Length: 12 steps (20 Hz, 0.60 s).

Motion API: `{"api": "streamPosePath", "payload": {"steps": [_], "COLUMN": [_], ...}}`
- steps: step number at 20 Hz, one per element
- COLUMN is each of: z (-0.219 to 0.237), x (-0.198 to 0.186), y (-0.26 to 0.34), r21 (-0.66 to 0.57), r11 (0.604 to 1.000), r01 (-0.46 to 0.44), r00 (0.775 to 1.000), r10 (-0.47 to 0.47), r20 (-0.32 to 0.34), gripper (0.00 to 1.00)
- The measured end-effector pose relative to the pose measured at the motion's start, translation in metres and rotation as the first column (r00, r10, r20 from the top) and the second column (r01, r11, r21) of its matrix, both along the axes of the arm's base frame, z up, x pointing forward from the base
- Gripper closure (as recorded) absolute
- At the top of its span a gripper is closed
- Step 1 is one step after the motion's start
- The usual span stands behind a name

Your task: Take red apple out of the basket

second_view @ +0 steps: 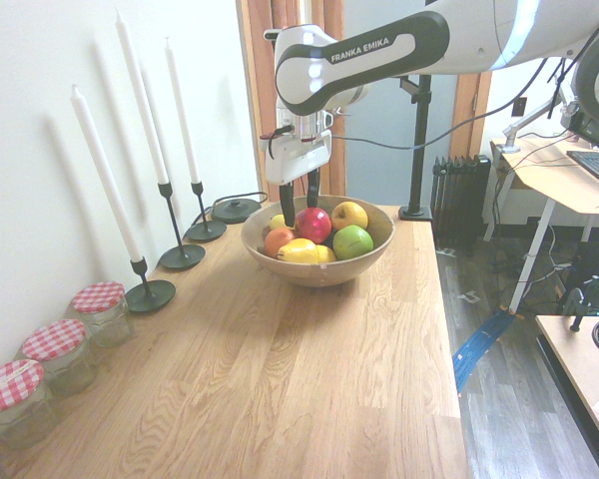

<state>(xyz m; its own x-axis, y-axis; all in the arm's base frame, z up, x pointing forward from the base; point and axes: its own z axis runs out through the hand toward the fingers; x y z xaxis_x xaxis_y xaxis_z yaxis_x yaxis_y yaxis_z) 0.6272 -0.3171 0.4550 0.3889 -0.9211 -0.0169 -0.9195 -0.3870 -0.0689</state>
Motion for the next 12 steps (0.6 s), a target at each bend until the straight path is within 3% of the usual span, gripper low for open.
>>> {"api": "streamPosePath", "payload": {"steps": [6,7,12], "z": [-0.025,-0.026,-0.026], "x": [-0.001,-0.002,-0.001], "y": [-0.011,-0.011,-0.011], "r21": [0.021,0.023,0.023], "r11": [1.000,1.000,1.000], "r01": [0.018,0.018,0.015], "r00": [0.999,0.999,0.999], "r10": [-0.017,-0.017,-0.014], "r20": [-0.038,-0.042,-0.042], "gripper": [0.00,1.00,1.00]}}
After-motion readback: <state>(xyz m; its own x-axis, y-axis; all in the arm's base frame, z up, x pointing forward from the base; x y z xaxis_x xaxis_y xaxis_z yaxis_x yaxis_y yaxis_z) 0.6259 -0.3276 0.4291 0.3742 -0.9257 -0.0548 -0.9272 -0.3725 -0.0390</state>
